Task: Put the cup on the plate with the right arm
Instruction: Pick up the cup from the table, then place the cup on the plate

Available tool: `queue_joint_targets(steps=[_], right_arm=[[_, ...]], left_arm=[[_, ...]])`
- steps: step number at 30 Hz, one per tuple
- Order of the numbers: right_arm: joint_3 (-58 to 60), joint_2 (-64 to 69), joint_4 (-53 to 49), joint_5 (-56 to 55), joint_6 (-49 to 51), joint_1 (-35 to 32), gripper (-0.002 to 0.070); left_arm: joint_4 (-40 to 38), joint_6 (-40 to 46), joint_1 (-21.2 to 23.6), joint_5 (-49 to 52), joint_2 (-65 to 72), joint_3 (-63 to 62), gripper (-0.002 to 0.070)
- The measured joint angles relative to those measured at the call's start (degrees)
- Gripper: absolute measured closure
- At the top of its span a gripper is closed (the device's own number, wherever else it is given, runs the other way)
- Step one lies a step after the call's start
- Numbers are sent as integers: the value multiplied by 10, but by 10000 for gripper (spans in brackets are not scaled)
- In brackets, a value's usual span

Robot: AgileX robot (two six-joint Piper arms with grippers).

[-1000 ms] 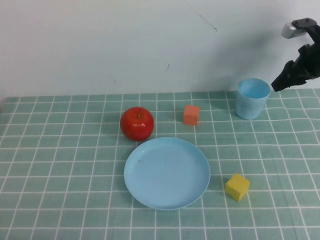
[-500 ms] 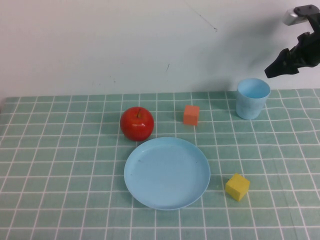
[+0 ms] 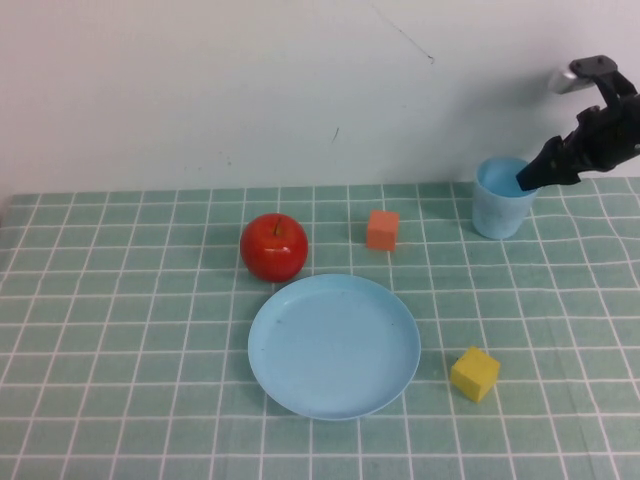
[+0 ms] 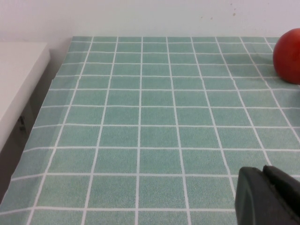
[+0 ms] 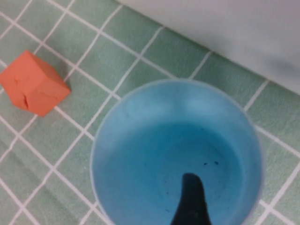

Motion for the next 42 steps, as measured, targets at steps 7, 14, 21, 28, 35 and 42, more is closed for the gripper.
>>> queue_joint_targets(steps=[7, 14, 21, 28, 35, 42], right_arm=[[6, 23, 5, 1, -13, 0, 311], [6, 23, 7, 22, -15, 0, 633], [8, -14, 0, 36, -15, 0, 651], [8, -132, -3, 48, 14, 3, 651], [8, -201, -84, 85, 66, 76, 652], [8, -209, -182, 108, 98, 244, 652]], left_arm=[[0, 0, 0, 0, 0, 0, 678], [0, 0, 0, 0, 0, 0, 678], [0, 0, 0, 0, 0, 0, 678], [0, 0, 0, 0, 0, 0, 678], [0, 0, 0, 0, 0, 0, 678], [0, 0, 0, 0, 0, 0, 678]])
